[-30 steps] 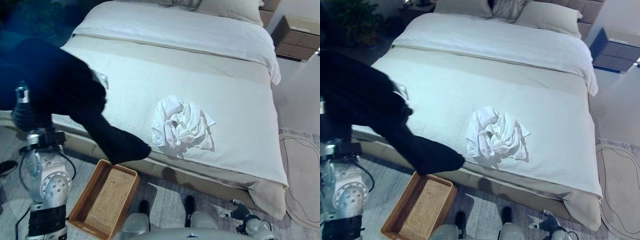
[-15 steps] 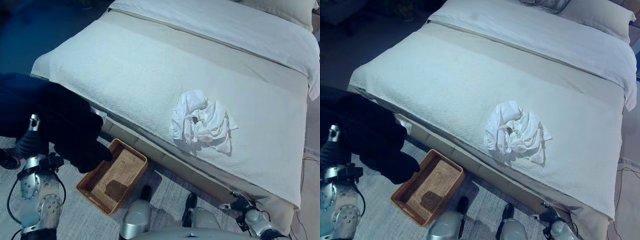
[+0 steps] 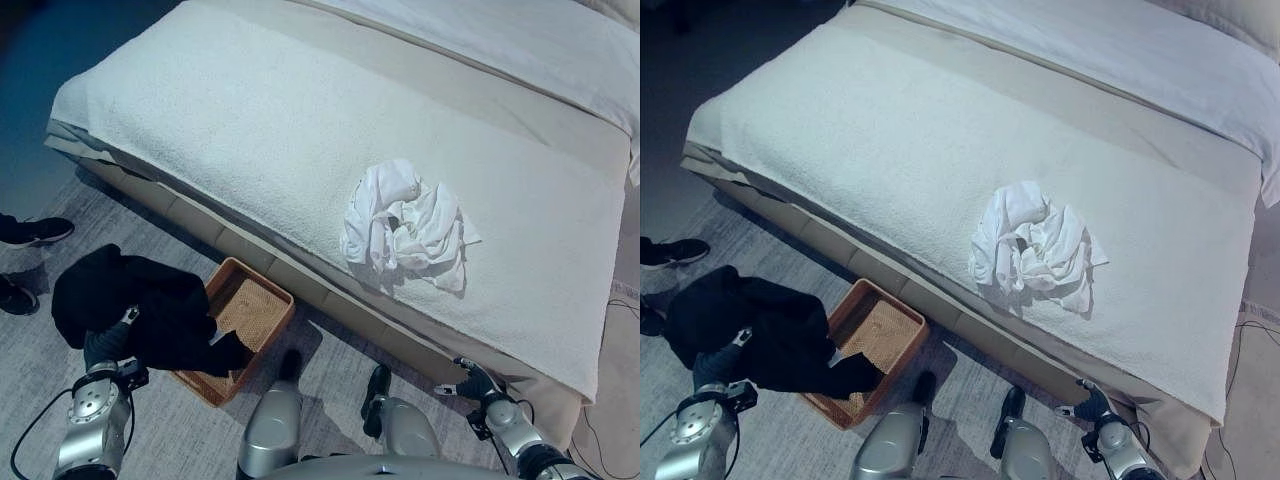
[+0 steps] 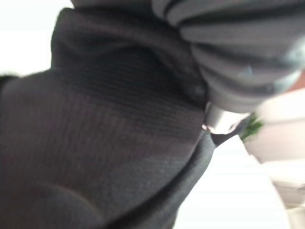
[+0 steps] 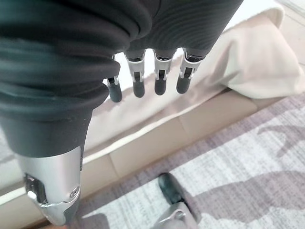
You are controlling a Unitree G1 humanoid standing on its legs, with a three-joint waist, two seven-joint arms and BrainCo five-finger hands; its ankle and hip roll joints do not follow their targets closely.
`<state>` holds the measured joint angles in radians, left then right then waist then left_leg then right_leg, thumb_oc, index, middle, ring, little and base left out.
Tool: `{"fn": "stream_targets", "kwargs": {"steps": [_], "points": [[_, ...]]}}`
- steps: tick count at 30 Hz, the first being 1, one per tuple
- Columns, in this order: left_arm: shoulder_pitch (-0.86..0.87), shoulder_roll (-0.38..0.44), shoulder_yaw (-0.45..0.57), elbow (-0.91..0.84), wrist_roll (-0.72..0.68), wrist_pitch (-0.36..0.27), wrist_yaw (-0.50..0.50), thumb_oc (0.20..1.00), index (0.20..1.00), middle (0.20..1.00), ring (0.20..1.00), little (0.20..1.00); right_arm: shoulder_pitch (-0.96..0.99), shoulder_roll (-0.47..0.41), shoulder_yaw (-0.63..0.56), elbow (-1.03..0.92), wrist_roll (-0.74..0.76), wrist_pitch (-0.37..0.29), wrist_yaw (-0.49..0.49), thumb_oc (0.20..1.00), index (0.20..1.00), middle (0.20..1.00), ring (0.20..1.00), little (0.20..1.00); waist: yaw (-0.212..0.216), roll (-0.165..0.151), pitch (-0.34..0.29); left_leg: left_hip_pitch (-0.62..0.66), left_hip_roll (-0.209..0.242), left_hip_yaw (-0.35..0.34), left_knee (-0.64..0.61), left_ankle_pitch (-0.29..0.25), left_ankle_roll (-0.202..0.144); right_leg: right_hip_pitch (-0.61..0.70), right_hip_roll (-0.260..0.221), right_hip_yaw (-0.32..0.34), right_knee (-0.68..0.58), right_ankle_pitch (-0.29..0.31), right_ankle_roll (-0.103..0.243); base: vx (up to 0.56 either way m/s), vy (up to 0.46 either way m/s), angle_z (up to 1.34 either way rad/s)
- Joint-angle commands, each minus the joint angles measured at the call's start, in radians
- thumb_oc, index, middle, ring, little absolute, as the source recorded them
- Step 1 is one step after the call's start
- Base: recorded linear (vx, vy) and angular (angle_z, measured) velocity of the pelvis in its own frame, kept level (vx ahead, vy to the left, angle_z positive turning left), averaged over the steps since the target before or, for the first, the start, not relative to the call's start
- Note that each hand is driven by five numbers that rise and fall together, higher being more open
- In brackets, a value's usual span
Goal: Pick up clothes into the bucket
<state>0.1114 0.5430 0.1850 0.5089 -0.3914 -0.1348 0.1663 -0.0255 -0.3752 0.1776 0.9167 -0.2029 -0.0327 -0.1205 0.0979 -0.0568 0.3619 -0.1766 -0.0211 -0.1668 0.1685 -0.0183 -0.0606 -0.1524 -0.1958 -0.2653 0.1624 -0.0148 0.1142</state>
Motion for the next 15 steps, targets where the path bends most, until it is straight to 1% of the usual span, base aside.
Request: {"fn": "stream_targets", "kwargs": {"steps": [1, 4, 6, 8, 9, 10, 11, 12, 13, 14, 15], "points": [[-0.05, 0.084, 0.029, -0.007, 0.125, -0.043, 0.1, 0.2, 0.2, 0.2, 0.2, 0.2, -0.006, -0.046, 0.051, -0.044, 0.025, -0.027, -0.043, 1.0, 1.0, 1.0, 1.0, 1.0, -0.02, -0.025, 0.017, -0.072, -0.02, -0.003, 0.078, -0.028, 0.012, 0.001, -0.028, 0.002, 0.07, -0.031, 0.03, -0.04, 0.031, -0.05], [-0.105, 0.105, 0.001, 0.055, 0.207, -0.028, 0.176, 0.2, 0.2, 0.2, 0.2, 0.2, -0.019, -0.053, 0.058, -0.07, 0.037, -0.038, -0.069, 1.0, 1.0, 1.0, 1.0, 1.0, -0.03, -0.031, 0.055, -0.113, -0.017, 0.0, 0.105, -0.028, 0.014, -0.04, -0.031, 0.013, 0.098, -0.038, 0.026, -0.06, 0.025, -0.03], [-0.145, 0.124, -0.026, 0.108, 0.271, -0.005, 0.222, 0.2, 0.2, 0.2, 0.2, 0.2, -0.03, -0.056, 0.065, -0.075, 0.046, -0.044, -0.083, 1.0, 1.0, 1.0, 1.0, 1.0, -0.04, -0.035, 0.078, -0.142, -0.016, 0.002, 0.127, -0.03, 0.014, -0.068, -0.034, 0.02, 0.114, -0.04, 0.023, -0.05, 0.028, -0.03], [-0.161, 0.178, -0.072, 0.111, 0.399, 0.034, 0.263, 0.2, 0.2, 0.2, 0.2, 0.2, -0.04, -0.066, 0.07, -0.098, 0.054, -0.05, -0.097, 1.0, 1.0, 1.0, 1.0, 1.0, -0.051, -0.037, 0.111, -0.179, -0.018, 0.011, 0.172, -0.045, 0.018, -0.1, -0.035, 0.035, 0.143, -0.046, 0.021, -0.06, 0.052, -0.03], [-0.172, 0.181, -0.084, 0.113, 0.415, 0.039, 0.273, 0.2, 0.2, 0.2, 0.2, 0.2, -0.046, -0.07, 0.072, -0.103, 0.055, -0.055, -0.105, 1.0, 1.0, 1.0, 1.0, 1.0, -0.059, -0.038, 0.125, -0.197, -0.019, 0.015, 0.19, -0.044, 0.02, -0.12, -0.037, 0.042, 0.153, -0.044, 0.019, -0.08, 0.07, -0.07], [-0.18, 0.184, -0.089, 0.114, 0.426, 0.048, 0.287, 0.2, 0.2, 0.2, 0.2, 0.2, -0.055, -0.074, 0.072, -0.105, 0.061, -0.055, -0.109, 1.0, 1.0, 1.0, 1.0, 1.0, -0.06, -0.038, 0.139, -0.223, -0.021, 0.026, 0.229, -0.061, 0.024, -0.143, -0.035, 0.056, 0.174, -0.051, 0.016, -0.08, 0.088, -0.12], [-0.189, 0.183, -0.096, 0.136, 0.438, 0.054, 0.295, 0.2, 0.2, 0.2, 0.2, 0.2, -0.064, -0.075, 0.074, -0.105, 0.063, -0.056, -0.116, 1.0, 1.0, 1.0, 1.0, 1.0, -0.067, -0.037, 0.155, -0.241, -0.019, 0.032, 0.25, -0.066, 0.027, -0.166, -0.033, 0.069, 0.19, -0.052, 0.014, -0.05, 0.06, -0.17], [-0.19, 0.183, -0.096, 0.137, 0.437, 0.054, 0.295, 0.2, 0.2, 0.2, 0.2, 0.2, -0.064, -0.075, 0.073, -0.105, 0.063, -0.056, -0.116, 1.0, 1.0, 1.0, 1.0, 1.0, -0.066, -0.037, 0.155, -0.243, -0.018, 0.033, 0.251, -0.067, 0.027, -0.168, -0.033, 0.07, 0.191, -0.053, 0.014, -0.07, 0.102, -0.29], [-0.201, 0.18, -0.104, 0.165, 0.433, 0.063, 0.309, 0.2, 0.2, 0.2, 0.2, 0.2, -0.079, -0.086, 0.082, -0.119, 0.063, -0.056, -0.122, 1.0, 1.0, 1.0, 1.0, 1.0, -0.077, -0.041, 0.158, -0.306, -0.017, 0.051, 0.301, -0.083, 0.035, -0.235, -0.03, 0.091, 0.227, -0.058, 0.011, -0.05, 0.091, -0.36], [-0.209, 0.176, -0.105, 0.179, 0.427, 0.071, 0.317, 0.2, 0.2, 0.2, 0.2, 0.2, -0.085, -0.091, 0.085, -0.133, 0.063, -0.056, -0.123, 1.0, 1.0, 1.0, 1.0, 1.0, -0.081, -0.042, 0.158, -0.335, -0.015, 0.057, 0.321, -0.089, 0.037, -0.264, -0.028, 0.099, 0.238, -0.06, 0.01, -0.05, 0.09, -0.36], [-0.209, 0.176, -0.105, 0.179, 0.427, 0.071, 0.317, 0.2, 0.2, 0.2, 0.2, 0.2, -0.085, -0.091, 0.085, -0.133, 0.063, -0.056, -0.123, 1.0, 1.0, 1.0, 1.0, 1.0, -0.081, -0.042, 0.158, -0.335, -0.015, 0.057, 0.321, -0.089, 0.037, -0.264, -0.028, 0.099, 0.238, -0.06, 0.01, -0.06, 0.069, -0.35]]}}
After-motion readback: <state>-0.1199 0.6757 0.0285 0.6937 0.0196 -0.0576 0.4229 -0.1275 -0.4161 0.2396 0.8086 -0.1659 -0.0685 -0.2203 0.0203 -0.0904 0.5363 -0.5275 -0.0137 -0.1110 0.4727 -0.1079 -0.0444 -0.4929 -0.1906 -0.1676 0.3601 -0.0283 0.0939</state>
